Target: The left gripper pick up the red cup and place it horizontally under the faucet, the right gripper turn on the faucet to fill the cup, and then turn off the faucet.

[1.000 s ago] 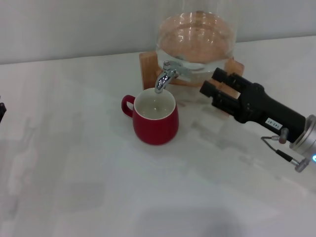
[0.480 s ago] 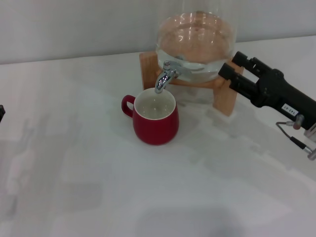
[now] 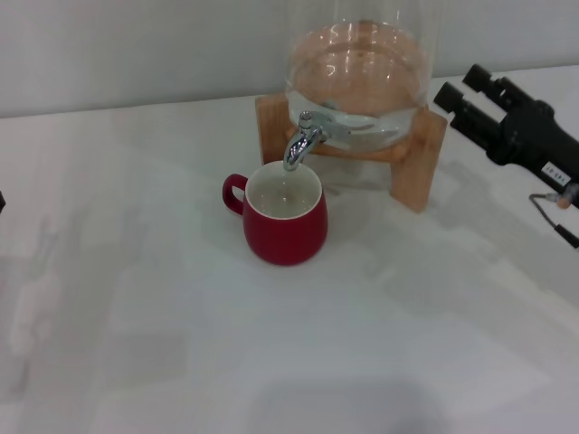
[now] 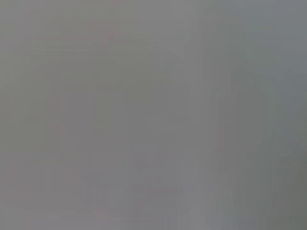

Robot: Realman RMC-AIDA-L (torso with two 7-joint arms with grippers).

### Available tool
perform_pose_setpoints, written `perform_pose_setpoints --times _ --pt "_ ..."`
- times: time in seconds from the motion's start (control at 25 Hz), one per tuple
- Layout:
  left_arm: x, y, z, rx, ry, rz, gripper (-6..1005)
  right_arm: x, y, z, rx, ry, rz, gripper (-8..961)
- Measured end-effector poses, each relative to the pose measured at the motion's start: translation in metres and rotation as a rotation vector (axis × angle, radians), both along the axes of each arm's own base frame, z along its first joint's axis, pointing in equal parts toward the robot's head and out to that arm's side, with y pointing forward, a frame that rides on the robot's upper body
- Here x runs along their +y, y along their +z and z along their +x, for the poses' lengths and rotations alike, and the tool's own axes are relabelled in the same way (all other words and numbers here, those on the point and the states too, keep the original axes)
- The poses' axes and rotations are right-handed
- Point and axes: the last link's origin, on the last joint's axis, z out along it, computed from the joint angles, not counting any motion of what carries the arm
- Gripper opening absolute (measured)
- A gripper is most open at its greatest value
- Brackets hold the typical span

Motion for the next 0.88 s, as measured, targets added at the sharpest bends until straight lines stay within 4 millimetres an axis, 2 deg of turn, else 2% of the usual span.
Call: perform_pose_setpoints --times 0.88 --pt "0.016 0.019 -0.004 -0.054 0.056 0.101 882 0.030 0.047 0.029 -0.073 -0.225 0.308 721"
